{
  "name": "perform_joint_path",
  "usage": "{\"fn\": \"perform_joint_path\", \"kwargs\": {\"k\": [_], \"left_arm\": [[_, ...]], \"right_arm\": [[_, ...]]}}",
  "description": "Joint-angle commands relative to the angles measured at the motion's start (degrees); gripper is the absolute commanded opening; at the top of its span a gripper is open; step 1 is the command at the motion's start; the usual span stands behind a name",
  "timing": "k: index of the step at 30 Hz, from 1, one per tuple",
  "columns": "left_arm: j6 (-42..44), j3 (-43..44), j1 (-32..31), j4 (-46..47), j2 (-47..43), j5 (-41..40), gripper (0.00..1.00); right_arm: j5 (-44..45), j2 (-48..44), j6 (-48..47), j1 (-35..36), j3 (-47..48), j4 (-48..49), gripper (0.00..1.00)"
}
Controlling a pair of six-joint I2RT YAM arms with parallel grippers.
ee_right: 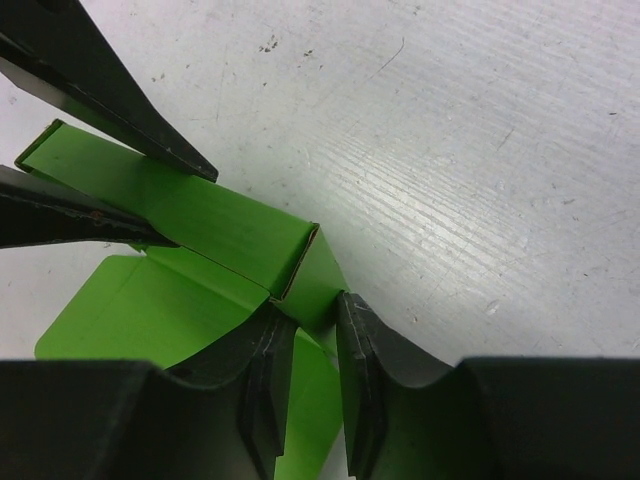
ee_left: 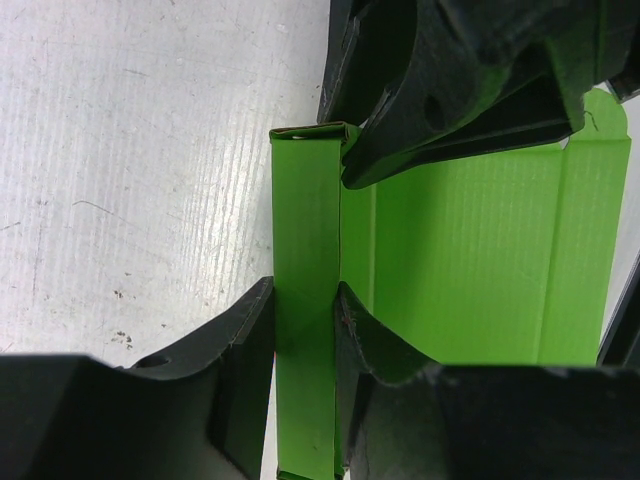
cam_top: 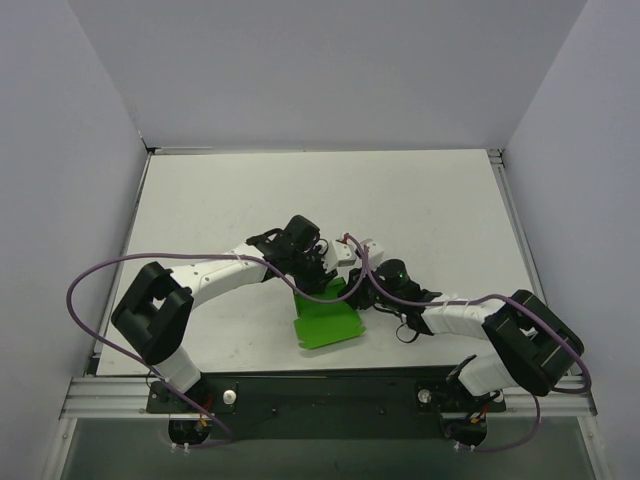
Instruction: Fold the paper box
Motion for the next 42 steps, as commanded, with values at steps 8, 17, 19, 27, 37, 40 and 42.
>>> {"fn": "perform_joint_path", "kwargs": {"k": [8, 17, 19, 27, 37, 40, 42], "left_arm": [[-1.64, 2.1, -2.35, -2.93, 1.5, 3.49, 0.27], [-5.6, 3.41, -2.71, -3.28, 2.38, 0.32, 0.26], [-6.92, 3.94, -2.62, -3.63, 2.82, -0.73, 0.26], [-8.76, 4.56, -2.7, -4.16, 4.05, -0.91, 0.25], [-10.7, 5.09, -2.09, -3.72, 4.93, -0.03, 0.25], [-10.96, 5.17, -2.0, -3.46, 5.01, 1.2, 0.25], [-11.23, 5.26, -1.92, -3.37, 5.19, 1.73, 0.25]], "right_arm": [[13.59, 0.87, -1.53, 2.7, 4.16, -3.11, 0.09], [27.92, 0.26, -1.62, 5.42, 5.04, -8.91, 0.0], [31.53, 0.52, -1.09, 6.04, 5.05, -9.19, 0.0], [41.02, 1.4, 3.48, 6.3, 5.05, -11.91, 0.0], [52.01, 2.55, 14.63, 7.45, 4.52, -15.59, 0.0], [56.75, 2.81, 17.54, 8.59, 4.34, -16.57, 0.0], [59.65, 2.9, 19.38, 9.2, 3.82, -16.57, 0.0]]}}
